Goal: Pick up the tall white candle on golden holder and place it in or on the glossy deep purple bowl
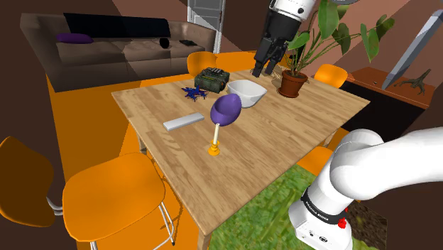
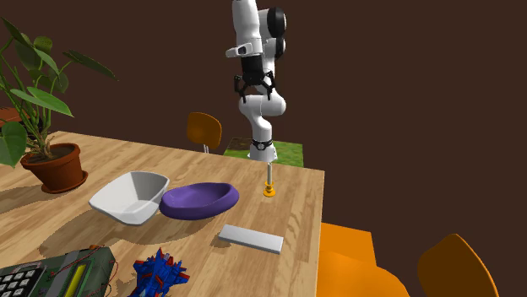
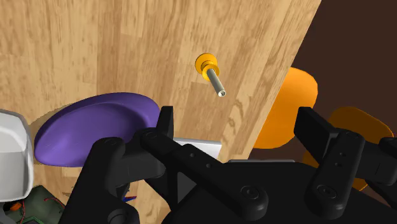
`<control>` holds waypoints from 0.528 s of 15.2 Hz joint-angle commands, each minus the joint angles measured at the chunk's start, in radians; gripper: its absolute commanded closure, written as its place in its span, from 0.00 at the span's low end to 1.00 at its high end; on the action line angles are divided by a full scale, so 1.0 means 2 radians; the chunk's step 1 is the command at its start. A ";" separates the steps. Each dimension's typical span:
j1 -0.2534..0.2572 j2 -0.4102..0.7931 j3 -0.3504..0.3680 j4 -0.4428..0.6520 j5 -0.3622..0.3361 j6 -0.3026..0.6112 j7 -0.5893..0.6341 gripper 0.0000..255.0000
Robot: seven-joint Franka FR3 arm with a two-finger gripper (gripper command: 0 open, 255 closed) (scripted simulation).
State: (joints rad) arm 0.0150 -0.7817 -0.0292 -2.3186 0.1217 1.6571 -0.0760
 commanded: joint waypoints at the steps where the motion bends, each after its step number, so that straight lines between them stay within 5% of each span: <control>1: 0.000 0.000 0.000 0.000 0.000 0.000 0.000 0.00; 8: 0.014 0.077 0.031 -0.041 -0.006 0.097 -0.006 0.00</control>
State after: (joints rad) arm 0.0405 -0.6521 0.0262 -2.3901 0.1122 1.8188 -0.0848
